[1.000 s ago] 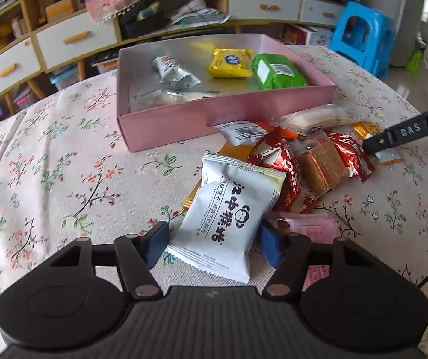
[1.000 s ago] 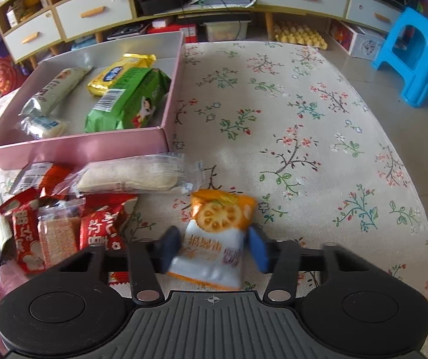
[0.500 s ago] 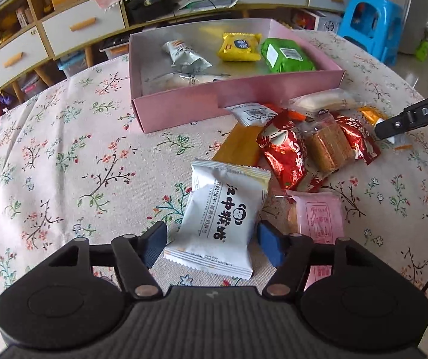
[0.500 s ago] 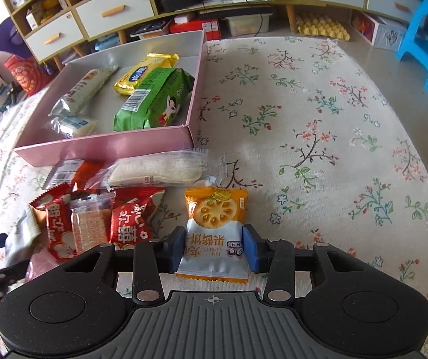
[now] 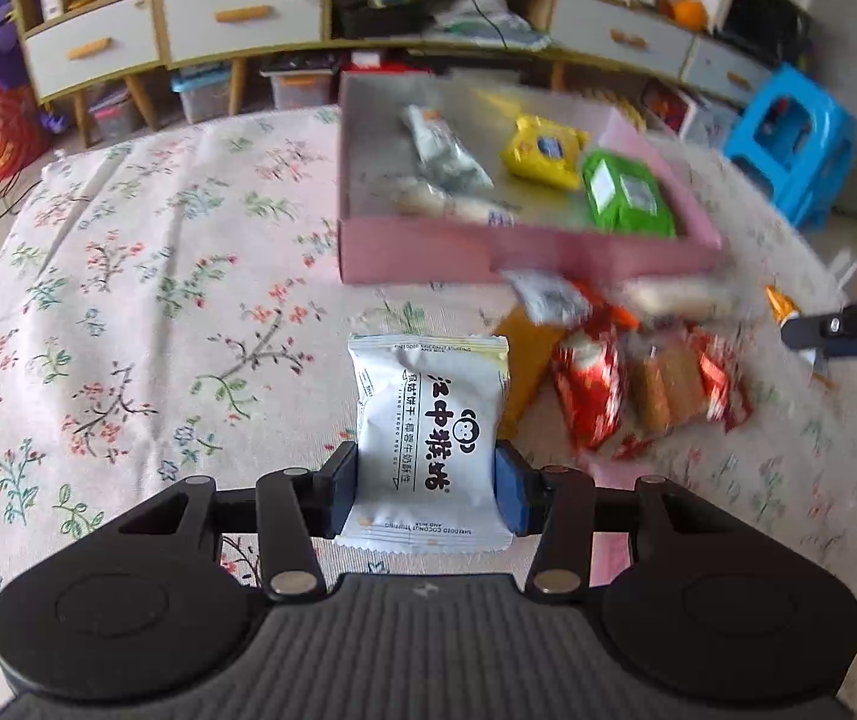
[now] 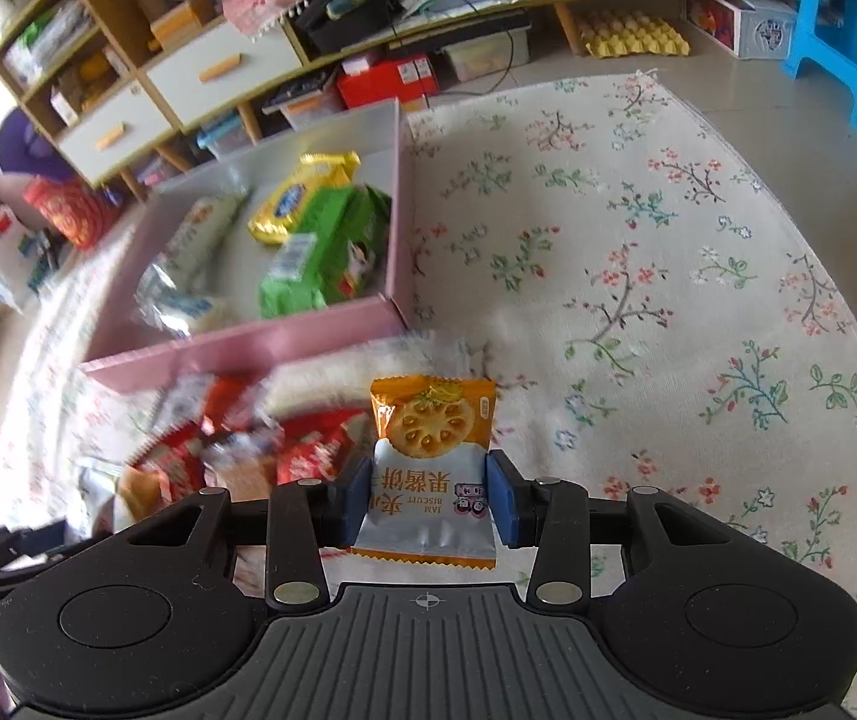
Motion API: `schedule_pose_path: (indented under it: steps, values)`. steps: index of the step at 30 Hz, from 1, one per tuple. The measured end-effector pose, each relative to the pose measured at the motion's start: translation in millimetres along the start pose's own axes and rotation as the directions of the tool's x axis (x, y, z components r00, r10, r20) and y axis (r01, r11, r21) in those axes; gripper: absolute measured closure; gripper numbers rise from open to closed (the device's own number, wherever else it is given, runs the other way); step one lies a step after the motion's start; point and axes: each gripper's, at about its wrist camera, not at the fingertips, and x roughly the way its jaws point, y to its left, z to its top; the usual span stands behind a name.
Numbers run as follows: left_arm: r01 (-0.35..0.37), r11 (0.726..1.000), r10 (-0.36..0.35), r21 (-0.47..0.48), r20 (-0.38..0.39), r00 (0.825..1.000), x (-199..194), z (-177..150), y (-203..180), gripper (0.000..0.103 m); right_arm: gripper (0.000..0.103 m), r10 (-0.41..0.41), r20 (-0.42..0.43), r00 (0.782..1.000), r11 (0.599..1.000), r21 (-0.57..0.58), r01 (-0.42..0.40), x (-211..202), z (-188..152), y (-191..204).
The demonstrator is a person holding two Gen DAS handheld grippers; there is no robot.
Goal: Organize snacks
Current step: 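Grasp the orange-and-white packet with the right gripper while the left gripper grasps the white square packet, then carry both held packets over the pink box and lower them inside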
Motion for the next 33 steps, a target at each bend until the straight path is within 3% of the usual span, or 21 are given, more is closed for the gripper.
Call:
schedule_pose_path:
  steps: [5, 14, 33]
  values:
    - [0.032, 0.997, -0.028, -0.073, 0.056, 0.998, -17.5, 8.9, 1.5, 0.059, 0.063, 0.072, 0.033, 0.997, 0.996, 0.054, -0.074, -11.2, 11.5, 7.7]
    - [0.101, 0.983, -0.084, -0.156, 0.112, 0.99, -11.7, 40.1, -8.6, 0.059, 0.063, 0.184, 0.068, 0.981, 0.974, 0.12, -0.191, -3.8, 30.5, 33.6]
    - [0.141, 0.985, -0.133, -0.1, 0.083, 0.988, 85.9, 129.8, -37.7, 0.059, 0.063, 0.305, 0.134, 0.943, 0.917, 0.225, -0.329, 67.7, 107.0, 28.3]
